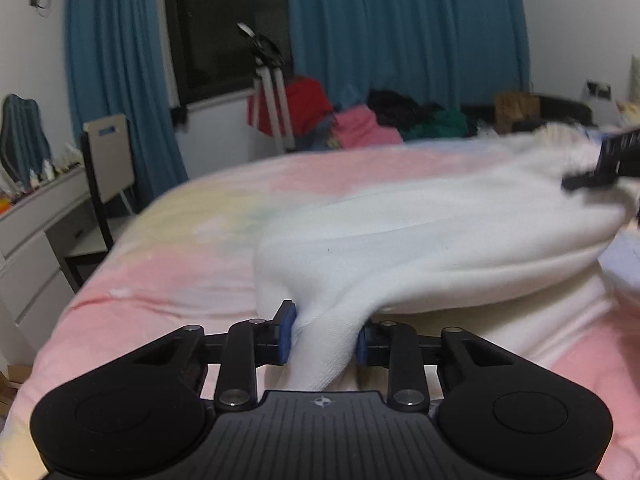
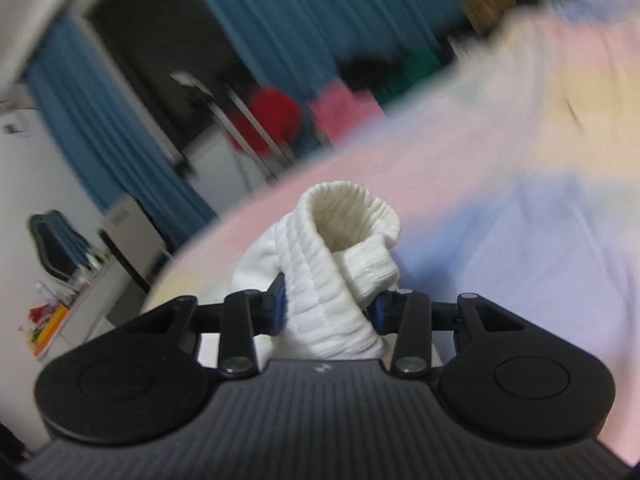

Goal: Fold clothes

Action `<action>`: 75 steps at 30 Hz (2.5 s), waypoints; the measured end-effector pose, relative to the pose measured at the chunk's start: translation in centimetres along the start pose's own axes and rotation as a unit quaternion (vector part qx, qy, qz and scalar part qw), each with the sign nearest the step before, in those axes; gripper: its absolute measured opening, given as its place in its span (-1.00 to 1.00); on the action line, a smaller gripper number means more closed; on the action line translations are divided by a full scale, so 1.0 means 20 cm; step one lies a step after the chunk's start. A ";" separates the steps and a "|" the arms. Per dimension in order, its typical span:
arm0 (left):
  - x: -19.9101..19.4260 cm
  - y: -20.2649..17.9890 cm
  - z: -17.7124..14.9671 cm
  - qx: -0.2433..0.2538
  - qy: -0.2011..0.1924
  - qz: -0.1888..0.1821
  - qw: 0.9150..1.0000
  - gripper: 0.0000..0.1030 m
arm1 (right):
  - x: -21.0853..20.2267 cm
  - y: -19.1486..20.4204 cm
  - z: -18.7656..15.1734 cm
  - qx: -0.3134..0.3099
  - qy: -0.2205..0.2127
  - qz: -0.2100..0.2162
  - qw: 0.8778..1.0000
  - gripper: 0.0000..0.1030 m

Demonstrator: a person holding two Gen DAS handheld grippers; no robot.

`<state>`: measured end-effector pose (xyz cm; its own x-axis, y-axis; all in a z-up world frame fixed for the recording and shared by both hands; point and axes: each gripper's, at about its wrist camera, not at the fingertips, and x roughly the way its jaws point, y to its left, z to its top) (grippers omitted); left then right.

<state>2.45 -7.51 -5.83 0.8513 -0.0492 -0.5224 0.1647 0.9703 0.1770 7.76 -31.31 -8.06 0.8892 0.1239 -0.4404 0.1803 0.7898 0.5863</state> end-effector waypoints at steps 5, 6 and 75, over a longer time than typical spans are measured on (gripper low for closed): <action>0.02 -0.01 -0.03 0.003 0.026 0.002 1.000 -0.43 | 0.09 -0.12 -0.01 0.052 0.064 -0.030 0.996 0.31; 0.02 0.00 -0.04 0.000 0.030 0.002 1.000 -0.42 | 0.09 -0.12 -0.01 0.049 0.065 -0.037 0.996 0.43; 1.15 -1.24 1.28 -0.269 0.082 -0.363 0.888 -0.24 | -0.18 -1.03 1.33 0.112 -0.108 -0.127 0.980 -0.26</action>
<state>30.76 -38.83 -0.95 0.5278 -0.7154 -0.4579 0.3404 0.6720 -0.6576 12.00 -64.07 -0.38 0.8675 -0.2091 -0.4513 0.4737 0.6240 0.6215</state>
